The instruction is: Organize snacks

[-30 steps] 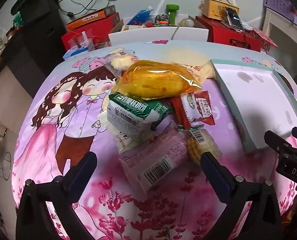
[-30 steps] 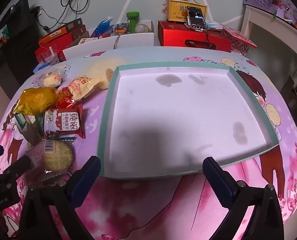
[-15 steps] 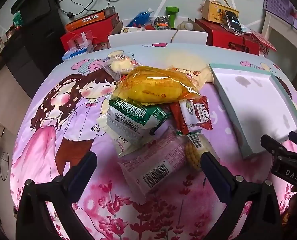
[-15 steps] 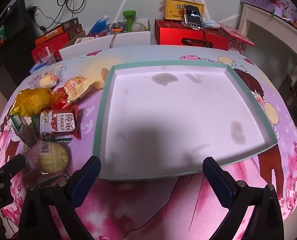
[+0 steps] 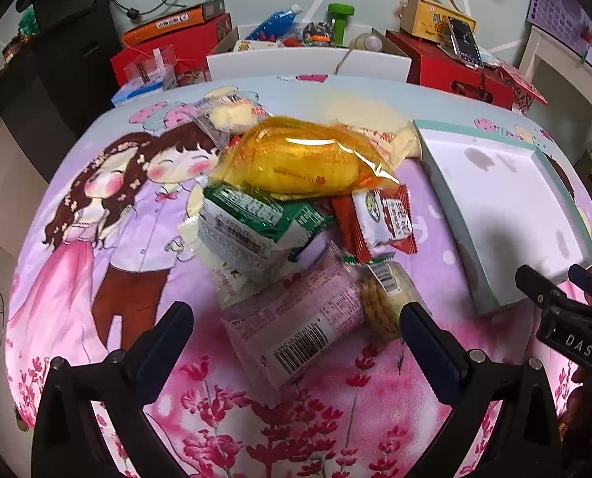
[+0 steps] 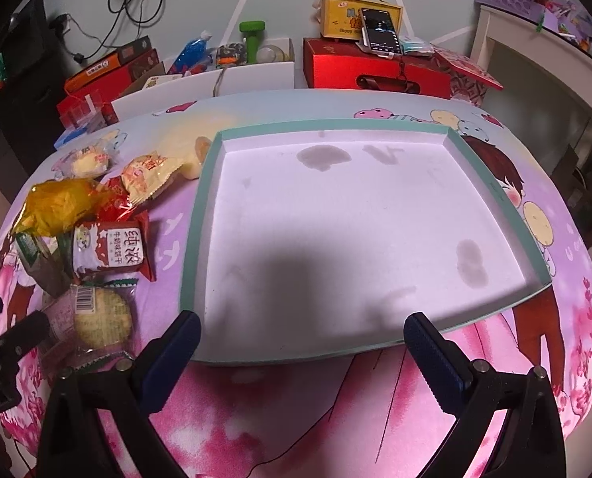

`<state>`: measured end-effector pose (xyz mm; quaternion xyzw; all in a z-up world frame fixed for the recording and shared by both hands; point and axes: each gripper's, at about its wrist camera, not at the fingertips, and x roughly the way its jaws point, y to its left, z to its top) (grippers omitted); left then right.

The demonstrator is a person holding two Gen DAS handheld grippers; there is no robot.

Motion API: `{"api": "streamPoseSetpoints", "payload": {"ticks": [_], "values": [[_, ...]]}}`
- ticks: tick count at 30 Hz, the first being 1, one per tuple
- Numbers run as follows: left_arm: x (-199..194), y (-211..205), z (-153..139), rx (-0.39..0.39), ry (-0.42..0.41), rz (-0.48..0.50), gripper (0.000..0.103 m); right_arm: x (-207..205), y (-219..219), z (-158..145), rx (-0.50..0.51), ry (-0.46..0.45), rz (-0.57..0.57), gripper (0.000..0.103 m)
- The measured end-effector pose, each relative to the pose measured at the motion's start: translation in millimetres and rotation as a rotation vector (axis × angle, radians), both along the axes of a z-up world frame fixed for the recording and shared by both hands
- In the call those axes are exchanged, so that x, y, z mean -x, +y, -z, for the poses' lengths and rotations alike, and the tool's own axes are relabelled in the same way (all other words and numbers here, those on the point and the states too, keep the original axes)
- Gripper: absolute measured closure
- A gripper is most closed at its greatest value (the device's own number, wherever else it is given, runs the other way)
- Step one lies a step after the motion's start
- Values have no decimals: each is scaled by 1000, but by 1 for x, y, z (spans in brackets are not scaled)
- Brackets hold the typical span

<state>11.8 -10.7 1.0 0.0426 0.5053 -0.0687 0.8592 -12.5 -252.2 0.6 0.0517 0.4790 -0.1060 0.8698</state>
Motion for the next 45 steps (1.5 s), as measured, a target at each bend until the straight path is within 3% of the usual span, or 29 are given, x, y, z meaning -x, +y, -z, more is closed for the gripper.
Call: {"api": "streamPoseSetpoints", "payload": {"ticks": [45], "values": [[-3, 5, 4, 71, -6, 44, 0, 2, -7, -1, -13, -7, 15, 0]]}}
